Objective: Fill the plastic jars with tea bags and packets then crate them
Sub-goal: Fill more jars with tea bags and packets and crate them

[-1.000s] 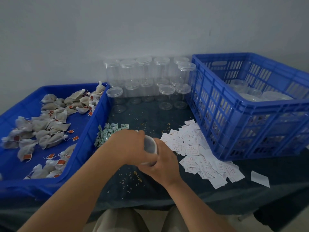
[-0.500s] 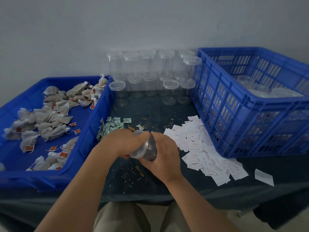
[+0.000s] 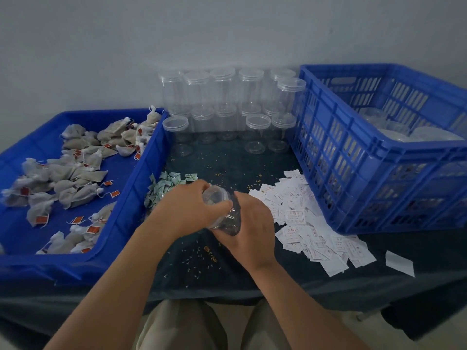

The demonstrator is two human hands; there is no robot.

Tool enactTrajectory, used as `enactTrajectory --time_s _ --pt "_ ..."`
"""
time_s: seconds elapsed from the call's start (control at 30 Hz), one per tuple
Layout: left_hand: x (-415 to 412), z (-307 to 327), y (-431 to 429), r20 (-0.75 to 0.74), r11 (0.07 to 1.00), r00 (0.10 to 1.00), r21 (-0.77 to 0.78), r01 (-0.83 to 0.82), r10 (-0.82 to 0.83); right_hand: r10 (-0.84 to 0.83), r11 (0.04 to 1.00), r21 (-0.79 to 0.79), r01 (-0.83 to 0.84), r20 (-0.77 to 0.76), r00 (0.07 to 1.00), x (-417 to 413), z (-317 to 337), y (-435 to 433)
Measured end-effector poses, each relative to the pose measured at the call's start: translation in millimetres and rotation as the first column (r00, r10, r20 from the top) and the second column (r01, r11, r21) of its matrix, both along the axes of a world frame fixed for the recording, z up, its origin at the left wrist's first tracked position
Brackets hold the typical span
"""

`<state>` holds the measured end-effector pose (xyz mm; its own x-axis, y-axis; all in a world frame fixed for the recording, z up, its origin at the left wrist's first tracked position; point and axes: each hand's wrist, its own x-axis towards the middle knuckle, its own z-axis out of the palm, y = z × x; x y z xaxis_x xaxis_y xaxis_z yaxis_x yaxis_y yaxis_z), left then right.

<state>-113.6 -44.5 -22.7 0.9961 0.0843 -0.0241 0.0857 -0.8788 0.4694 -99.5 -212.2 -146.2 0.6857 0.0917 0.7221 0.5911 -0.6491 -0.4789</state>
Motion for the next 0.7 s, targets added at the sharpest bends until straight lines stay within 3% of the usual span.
enactTrajectory --time_s 0.07,0.13,0.2,0.23,0.27,0.33,0.4,0.43,0.5,0.6,0.7 --pt "7.8 -6.0 1.8 -0.147 0.942 0.982 -0.296 -0.161 0.122 -0.066 0.997 0.027 0.067 -0.027 0.997 1.7 1.9 -2.4" --pt "15.9 -9.7 11.3 -0.315 0.733 0.934 -0.594 -0.332 0.168 -0.11 0.973 0.184 0.142 -0.173 0.979 2.0 7.0 -6.5" --pt "21.5 -21.7 24.2 -0.345 0.543 0.923 -0.748 -0.381 0.173 -0.039 0.928 0.341 0.153 -0.32 0.947 1.0 10.6 -9.1" --pt "22.4 -32.2 29.9 -0.317 0.52 0.935 -0.778 -0.352 0.159 0.001 0.917 0.375 0.136 -0.343 0.939 1.0 10.4 -9.2" --pt "22.3 -44.5 33.2 -0.271 0.559 0.952 -0.771 -0.304 0.143 0.025 0.916 0.384 0.116 -0.343 0.939 1.1 9.8 -8.8" --pt "19.2 -72.2 35.6 -0.163 0.775 0.976 -0.595 -0.212 0.143 0.044 0.925 0.371 0.084 -0.325 0.945 1.3 9.4 -7.5" --pt "14.1 -90.3 34.8 0.005 0.975 0.988 -0.166 -0.15 0.153 0.059 0.931 0.36 0.065 -0.324 0.944 1.7 8.4 -6.9" --pt "11.2 -98.4 34.2 0.109 0.987 0.983 0.04 -0.153 0.148 0.068 0.931 0.36 0.06 -0.331 0.941 1.6 7.5 -6.8" --pt "7.7 -104.4 30.4 0.264 0.951 0.957 0.246 -0.187 0.12 0.072 0.933 0.354 0.057 -0.34 0.938 2.3 6.8 -7.0" --pt "3.7 -93.6 22.6 0.381 0.945 0.924 0.283 -0.165 0.047 0.078 0.946 0.321 0.033 -0.326 0.942 1.6 8.7 -6.8" --pt "3.0 -59.1 20.8 0.43 0.978 0.899 0.14 -0.155 0.081 0.123 0.943 0.332 -0.011 -0.32 0.939 -2.8 13.6 -7.4"
